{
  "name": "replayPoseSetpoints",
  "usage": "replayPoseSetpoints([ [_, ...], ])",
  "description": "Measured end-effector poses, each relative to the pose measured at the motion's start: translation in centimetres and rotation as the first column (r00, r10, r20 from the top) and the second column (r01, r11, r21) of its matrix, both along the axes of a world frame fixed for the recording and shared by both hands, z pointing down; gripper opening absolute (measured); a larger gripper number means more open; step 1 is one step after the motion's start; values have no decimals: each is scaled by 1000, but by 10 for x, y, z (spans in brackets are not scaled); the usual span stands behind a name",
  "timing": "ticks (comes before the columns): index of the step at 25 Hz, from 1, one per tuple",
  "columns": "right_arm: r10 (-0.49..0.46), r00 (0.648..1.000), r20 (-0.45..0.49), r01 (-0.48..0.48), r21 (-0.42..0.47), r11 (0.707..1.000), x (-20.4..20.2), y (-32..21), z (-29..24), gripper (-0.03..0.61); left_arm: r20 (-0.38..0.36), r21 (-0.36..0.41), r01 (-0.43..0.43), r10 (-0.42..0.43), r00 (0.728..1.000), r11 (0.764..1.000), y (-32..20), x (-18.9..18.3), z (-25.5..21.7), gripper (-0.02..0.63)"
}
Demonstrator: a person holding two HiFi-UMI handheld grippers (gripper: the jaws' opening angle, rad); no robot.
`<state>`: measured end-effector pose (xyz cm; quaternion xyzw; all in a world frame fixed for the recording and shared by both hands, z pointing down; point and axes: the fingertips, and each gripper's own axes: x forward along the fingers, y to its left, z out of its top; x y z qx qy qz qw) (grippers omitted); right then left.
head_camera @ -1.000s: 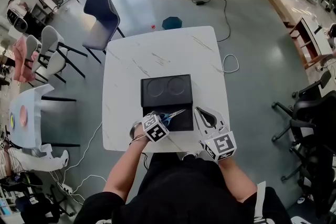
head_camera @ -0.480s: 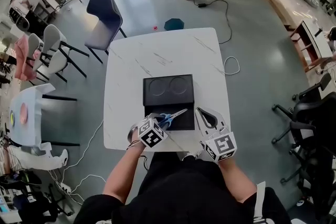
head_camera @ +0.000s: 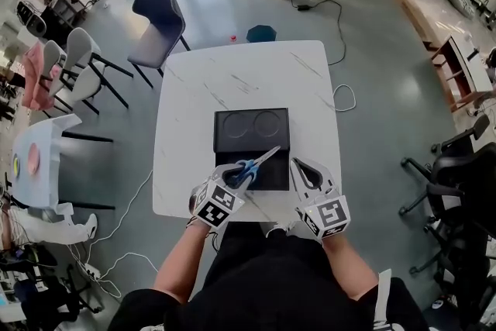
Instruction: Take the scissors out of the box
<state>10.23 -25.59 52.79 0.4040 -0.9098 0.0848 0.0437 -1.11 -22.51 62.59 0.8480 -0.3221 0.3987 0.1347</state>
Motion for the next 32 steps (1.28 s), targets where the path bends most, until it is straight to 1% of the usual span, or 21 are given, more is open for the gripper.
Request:
replayPoseSetpoints([
  [1, 0, 1000, 1, 0, 2, 1000, -1, 0, -1, 8, -37, 19, 27, -26, 999, 999, -3, -1, -6, 94],
  [3, -2, 1000, 1, 2, 2, 1000, -2, 0, -1, 7, -90, 73, 78, -71, 993, 994, -11, -3, -19, 94],
  [5, -4, 1000, 0, 4, 1, 1000, -3, 1, -1, 8, -129, 132, 123, -106, 986, 984, -17, -5, -32, 94],
  [7, -6, 1000, -1, 6, 0, 1000, -3, 1, 0, 7, -180, 175, 176, -144, 973, 969, -23, -7, -44, 94],
  [10, -7, 1000, 1, 7, 6, 1000, -2, 1, -1, 8, -257, 232, 265, -204, 945, 936, -30, -12, -61, 94],
  [14, -3, 1000, 5, 3, 22, 1000, -1, -2, -7, 7, -345, 296, 374, -267, 900, 879, -36, -14, -89, 94],
  [19, 18, 1000, 11, -18, 50, 999, 4, -4, -14, 8, -423, 334, 439, -283, 861, 834, -32, -14, -98, 94],
  [22, 40, 999, 13, -41, 72, 997, 8, -7, -19, 7, -464, 342, 474, -292, 836, 812, -32, -15, -105, 94],
  [24, 53, 998, 13, -54, 89, 995, 10, -9, -23, 7, -483, 333, 488, -299, 823, 807, -32, -16, -107, 94],
  [26, 53, 999, -1, -53, 102, 993, 11, -9, -27, 7, -495, 322, 494, -301, 815, 808, -32, -16, -108, 95],
  [29, 36, 999, -27, -33, 119, 992, 8, -9, -31, 6, -507, 320, 496, -296, 809, 807, -32, -16, -111, 95],
  [32, 25, 999, -24, -22, 130, 991, 4, -9, -35, 6, -515, 324, 498, -291, 806, 804, -31, -17, -114, 95],
])
